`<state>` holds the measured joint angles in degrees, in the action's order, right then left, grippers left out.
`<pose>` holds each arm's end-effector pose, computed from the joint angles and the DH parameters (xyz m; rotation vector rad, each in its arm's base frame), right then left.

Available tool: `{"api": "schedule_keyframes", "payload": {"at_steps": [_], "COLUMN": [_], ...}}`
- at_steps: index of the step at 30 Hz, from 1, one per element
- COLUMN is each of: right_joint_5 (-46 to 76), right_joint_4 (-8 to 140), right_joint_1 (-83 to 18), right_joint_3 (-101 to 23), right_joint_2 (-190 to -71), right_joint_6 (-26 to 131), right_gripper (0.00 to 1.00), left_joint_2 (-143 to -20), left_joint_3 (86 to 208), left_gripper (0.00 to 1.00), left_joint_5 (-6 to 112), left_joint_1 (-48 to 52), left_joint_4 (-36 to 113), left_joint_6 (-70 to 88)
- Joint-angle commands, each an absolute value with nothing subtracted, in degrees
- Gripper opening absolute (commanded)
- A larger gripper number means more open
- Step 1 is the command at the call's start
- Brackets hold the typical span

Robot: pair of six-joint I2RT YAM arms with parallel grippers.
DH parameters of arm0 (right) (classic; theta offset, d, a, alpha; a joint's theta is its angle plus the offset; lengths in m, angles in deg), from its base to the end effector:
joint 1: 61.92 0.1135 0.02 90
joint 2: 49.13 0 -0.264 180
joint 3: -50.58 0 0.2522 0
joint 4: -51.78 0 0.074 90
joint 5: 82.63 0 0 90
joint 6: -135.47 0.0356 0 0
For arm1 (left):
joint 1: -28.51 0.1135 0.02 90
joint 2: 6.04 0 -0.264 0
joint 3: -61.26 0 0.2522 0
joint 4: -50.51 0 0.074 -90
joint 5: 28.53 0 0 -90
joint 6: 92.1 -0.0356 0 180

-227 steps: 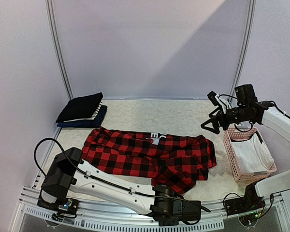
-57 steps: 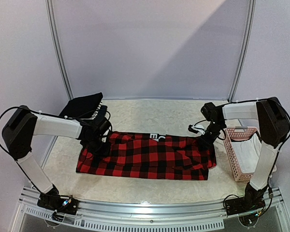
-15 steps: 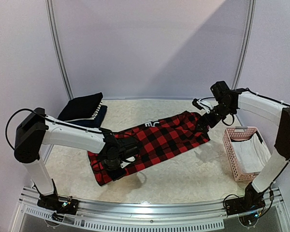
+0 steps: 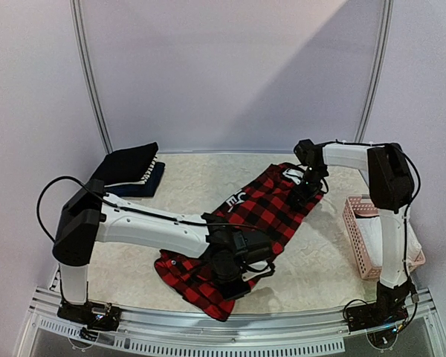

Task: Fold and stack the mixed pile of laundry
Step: Rotate the rectangle-folded shirt at the center of the board.

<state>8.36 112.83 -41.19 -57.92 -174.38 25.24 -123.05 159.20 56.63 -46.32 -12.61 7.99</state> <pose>0.4085 0.1553 0.1493 -1.0272 2.7426 0.0267 0.1000 -0.3802 0.1578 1.6613 2.6041 -0.2386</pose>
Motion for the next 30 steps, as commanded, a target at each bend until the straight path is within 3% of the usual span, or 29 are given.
{"api": "schedule_keyframes", "payload": {"at_steps": [1,7,10,16,18,23,24,26,30], "right_joint_5": [3.9,8.0,3.2,2.7,4.1,13.8,22.8,36.1,34.8], "right_joint_4": [118.4,125.4,121.5,109.0,103.3,84.5,84.6,89.8,103.3], "right_joint_1": [-40.4,-39.6,-39.4,-41.5,-41.5,-41.7,-41.7,-40.5,-30.4], "right_joint_3": [-72.8,-106.2,-106.8,-80.9,-70.4,-43.6,-40.8,-39.0,-37.0], "right_joint_2": [-186.8,-204.7,-204.9,-178.1,-168.1,-144.0,-142.2,-141.0,-142.5], "right_joint_6": [22.2,18.4,19.4,26.5,28.0,35.8,37.5,36.3,23.3], "right_gripper": [0.68,0.8,0.92,0.99,0.99,0.99,0.96,0.79,0.72], "left_joint_2": [-125.0,-116.9,-110.6,-97.3,-93.4,-90.7,-91.3,-92.9,-94.4], "left_joint_3": [166.8,171.1,169.4,155.4,148.9,141.1,141.2,141.9,138.8], "left_gripper": [0.27,0.37,0.41,0.42,0.5,0.53,0.53,0.53,0.54], "left_joint_5": [56.0,65.4,73.5,81.7,82.4,76.8,76.0,70.2,64.8], "left_joint_1": [-49.2,-47.9,-42.4,-26.5,-22.4,-16.1,-15.9,-15.9,-18.0], "left_joint_4": [-6.8,-5.7,-6.8,-3.3,1.4,9.9,9.8,8.9,8.9], "left_joint_6": [7.1,5.1,8.9,21.8,23.7,17.1,16.2,15.7,18.2]}}
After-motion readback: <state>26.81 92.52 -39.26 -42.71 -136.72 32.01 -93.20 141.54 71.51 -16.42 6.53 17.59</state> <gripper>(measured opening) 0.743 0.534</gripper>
